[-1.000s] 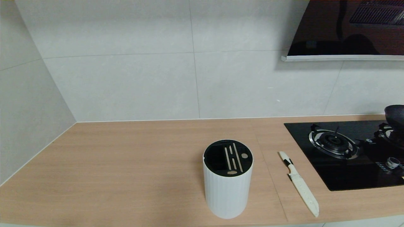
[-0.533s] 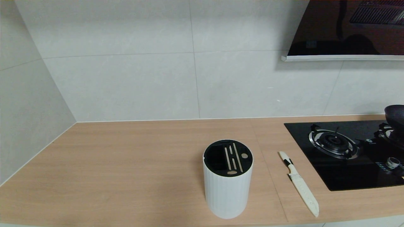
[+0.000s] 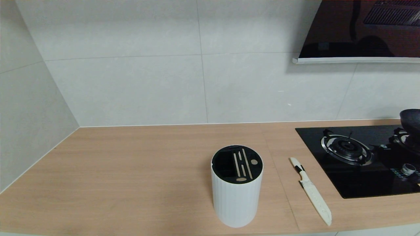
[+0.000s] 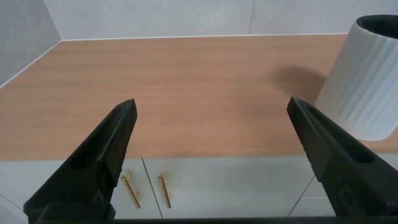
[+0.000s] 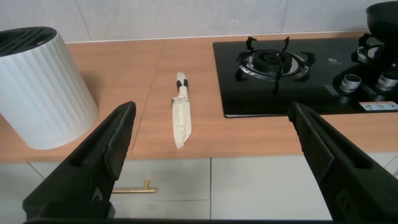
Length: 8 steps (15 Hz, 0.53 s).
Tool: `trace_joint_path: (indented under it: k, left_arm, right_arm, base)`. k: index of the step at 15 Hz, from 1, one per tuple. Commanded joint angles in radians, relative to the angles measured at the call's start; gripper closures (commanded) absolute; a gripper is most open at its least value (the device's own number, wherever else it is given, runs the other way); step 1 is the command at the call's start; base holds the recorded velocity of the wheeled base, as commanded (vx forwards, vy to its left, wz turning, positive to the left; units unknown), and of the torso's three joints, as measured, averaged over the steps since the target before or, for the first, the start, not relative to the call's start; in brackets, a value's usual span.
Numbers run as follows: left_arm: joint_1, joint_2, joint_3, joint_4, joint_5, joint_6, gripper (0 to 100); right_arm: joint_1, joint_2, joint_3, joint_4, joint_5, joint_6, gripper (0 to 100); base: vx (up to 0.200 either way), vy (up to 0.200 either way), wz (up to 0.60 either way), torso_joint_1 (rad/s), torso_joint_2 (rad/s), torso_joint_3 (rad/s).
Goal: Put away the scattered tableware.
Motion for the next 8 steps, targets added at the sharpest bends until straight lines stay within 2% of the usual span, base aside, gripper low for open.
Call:
trace_joint_path:
  k: [1, 5, 7, 8]
  left_arm:
    - [0.0, 0.0, 0.0, 0.0, 0.0, 0.0, 0]
    - [0.0, 0.0, 0.0, 0.0, 0.001, 0.0, 0]
    - [0.0, 0.0, 0.0, 0.0, 0.0, 0.0, 0]
    - [0.0, 0.0, 0.0, 0.0, 0.0, 0.0, 0]
  right_arm:
    - [0.004, 0.015, 0.0, 0.0, 0.002, 0.001, 0]
    - [0.001, 0.0, -0.017, -0.008, 0.001, -0.007, 0]
    - [0.004, 0.023, -0.17, 0.006, 0.002, 0.073, 0]
    - [0.018, 0.098, -0.193, 0.058, 0.004, 0.049, 0]
  base:
    - [0.0, 0.0, 0.0, 0.0, 0.0, 0.0]
    - [0.0, 0.0, 0.0, 0.0, 0.0, 0.0]
    - [0.0, 0.0, 0.0, 0.0, 0.0, 0.0]
    - [0.0, 0.0, 0.0, 0.0, 0.0, 0.0]
